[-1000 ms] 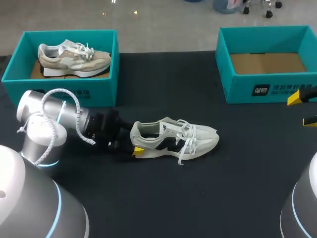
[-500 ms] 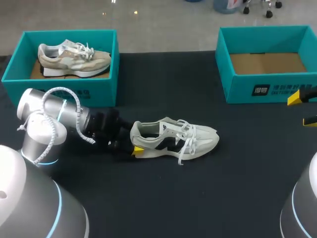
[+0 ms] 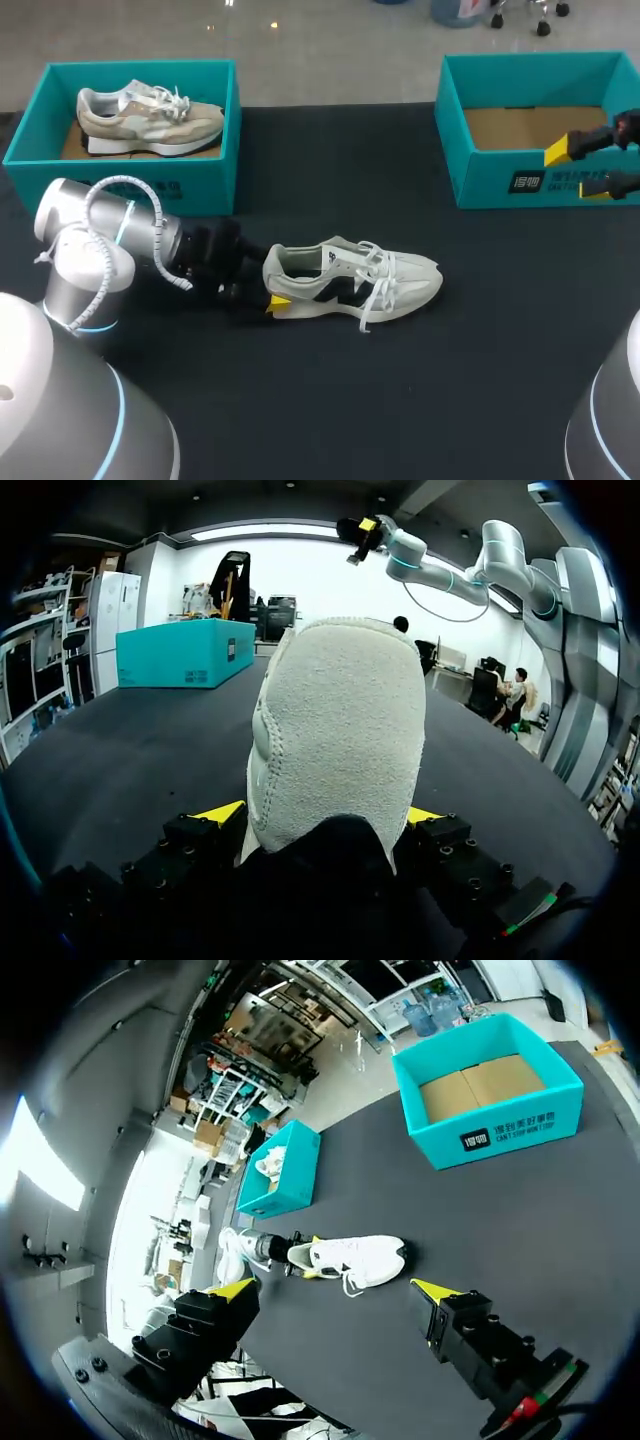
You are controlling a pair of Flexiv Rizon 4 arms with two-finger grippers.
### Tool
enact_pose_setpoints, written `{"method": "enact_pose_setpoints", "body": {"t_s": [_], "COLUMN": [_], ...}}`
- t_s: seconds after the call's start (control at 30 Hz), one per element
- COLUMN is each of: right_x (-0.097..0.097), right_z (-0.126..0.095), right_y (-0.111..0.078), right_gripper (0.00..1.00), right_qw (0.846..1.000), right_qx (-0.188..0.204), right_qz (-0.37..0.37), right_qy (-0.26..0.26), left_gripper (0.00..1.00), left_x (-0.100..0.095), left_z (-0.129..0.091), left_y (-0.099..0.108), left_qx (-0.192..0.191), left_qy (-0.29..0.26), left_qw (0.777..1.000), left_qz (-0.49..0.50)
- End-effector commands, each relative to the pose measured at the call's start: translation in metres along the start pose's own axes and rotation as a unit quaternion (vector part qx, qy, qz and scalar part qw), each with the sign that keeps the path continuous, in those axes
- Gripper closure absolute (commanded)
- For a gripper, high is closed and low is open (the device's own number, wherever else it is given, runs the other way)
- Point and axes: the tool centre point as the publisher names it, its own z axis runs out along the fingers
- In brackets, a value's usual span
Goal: Take the shoe out of the shoebox, open the shoe tongue, remove and reinsert the insole, then place the shoe into the shoebox
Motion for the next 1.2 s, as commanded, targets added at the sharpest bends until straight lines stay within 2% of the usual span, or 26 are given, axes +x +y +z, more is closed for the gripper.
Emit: {"method": "enact_pose_setpoints", "body": {"t_s": [0.03, 0.23, 0.5, 0.6, 0.9, 1.07, 1.2], "right_x": [0.022, 0.034, 0.027, 0.023, 0.020, 0.023, 0.034], "right_z": [0.028, 0.058, 0.089, 0.104, 0.141, 0.163, 0.184], "right_y": [0.010, 0.008, 0.003, -0.002, -0.017, -0.025, -0.029], "right_gripper": [0.00, 0.00, 0.00, 0.00, 0.00, 0.00, 0.00], "right_qw": [0.999, 0.998, 0.991, 0.989, 0.987, 0.985, 0.983], "right_qx": [0.008, 0.006, -0.047, -0.051, -0.008, 0.015, 0.029], "right_qz": [-0.004, -0.007, 0.067, 0.044, 0.018, 0.026, 0.019], "right_qy": [-0.032, -0.069, -0.105, -0.128, -0.159, -0.171, -0.181], "left_gripper": [1.00, 1.00, 1.00, 1.00, 1.00, 1.00, 1.00], "left_x": [-0.002, -0.002, -0.002, -0.002, -0.002, -0.002, -0.002], "left_z": [0.001, 0.001, 0.001, 0.001, 0.001, 0.001, 0.001], "left_y": [0.002, 0.002, 0.002, 0.002, 0.002, 0.002, 0.002], "left_qx": [-0.001, -0.001, -0.001, -0.001, -0.001, -0.001, -0.001], "left_qy": [0.001, 0.001, 0.001, 0.001, 0.001, 0.001, 0.001], "left_qw": [1.000, 1.000, 1.000, 1.000, 1.000, 1.000, 1.000], "left_qz": [0.000, 0.000, 0.000, 0.000, 0.000, 0.000, 0.000]}}
